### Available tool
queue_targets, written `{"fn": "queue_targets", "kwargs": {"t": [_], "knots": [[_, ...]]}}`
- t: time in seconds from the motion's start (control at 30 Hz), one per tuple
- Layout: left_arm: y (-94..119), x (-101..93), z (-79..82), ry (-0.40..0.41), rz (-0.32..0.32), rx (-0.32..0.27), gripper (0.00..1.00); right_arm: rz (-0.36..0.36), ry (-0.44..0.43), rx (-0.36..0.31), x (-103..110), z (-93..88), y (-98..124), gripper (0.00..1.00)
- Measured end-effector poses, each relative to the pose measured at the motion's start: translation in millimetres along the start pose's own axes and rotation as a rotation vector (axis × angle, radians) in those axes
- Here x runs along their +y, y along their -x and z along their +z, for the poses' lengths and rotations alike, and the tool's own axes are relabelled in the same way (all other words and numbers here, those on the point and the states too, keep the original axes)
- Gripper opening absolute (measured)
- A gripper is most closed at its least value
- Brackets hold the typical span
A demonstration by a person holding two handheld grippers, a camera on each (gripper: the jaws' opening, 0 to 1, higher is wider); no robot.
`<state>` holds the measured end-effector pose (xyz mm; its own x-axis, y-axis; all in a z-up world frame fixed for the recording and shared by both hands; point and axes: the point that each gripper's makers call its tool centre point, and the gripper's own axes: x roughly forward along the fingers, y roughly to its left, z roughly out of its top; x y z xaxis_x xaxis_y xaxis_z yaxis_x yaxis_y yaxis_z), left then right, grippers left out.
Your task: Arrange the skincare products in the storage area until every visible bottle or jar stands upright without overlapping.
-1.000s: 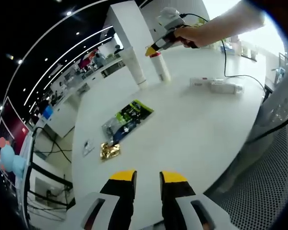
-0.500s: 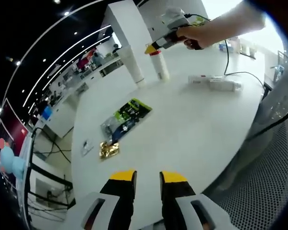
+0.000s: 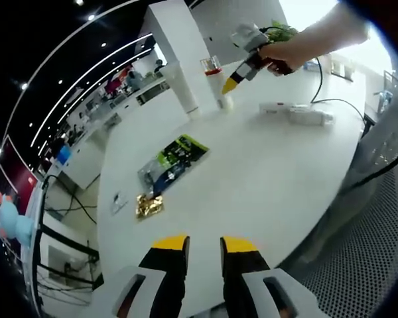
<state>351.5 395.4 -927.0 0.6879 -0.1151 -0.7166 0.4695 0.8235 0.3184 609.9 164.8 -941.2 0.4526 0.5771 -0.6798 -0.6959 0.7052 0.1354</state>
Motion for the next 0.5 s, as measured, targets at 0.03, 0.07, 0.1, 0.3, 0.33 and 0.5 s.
{"fn": "queue_targets", "kwargs": {"t": [0.03, 0.07, 0.1, 0.3, 0.33, 0.5], "knots": [[-0.2, 0.1, 0.0, 0.001, 0.0, -0.002, 0.2, 0.002, 0.005, 0.009, -1.0, -1.2, -1.3, 0.41], [-0.6, -0.2, -0.1, 0.002, -0.001, -0.002, 0.2, 0.018, 0.01, 0.046, -2.4, -5.2, -6.0, 0.4], [-0.6, -0.6, -0.3, 0.0, -0.003, 0.001, 0.2, 0.02, 0.019, 0.057, -3.8, -5.4, -7.4, 0.39], [-1.2, 0.2, -3.0, 0.002, -0.004, 0.011, 0.19, 0.044, 0.14, 0.027, -1.9, 6.8, -8.3, 0.29], [-1.3, 0.0, -3.4, 0.002, -0.005, 0.013, 0.19, 0.047, 0.144, 0.029, -1.8, 6.7, -8.7, 0.29], [-1.4, -1.7, -4.6, 0.004, -0.013, 0.022, 0.19, 0.041, 0.132, 0.027, -2.2, 12.8, -13.3, 0.29]]}}
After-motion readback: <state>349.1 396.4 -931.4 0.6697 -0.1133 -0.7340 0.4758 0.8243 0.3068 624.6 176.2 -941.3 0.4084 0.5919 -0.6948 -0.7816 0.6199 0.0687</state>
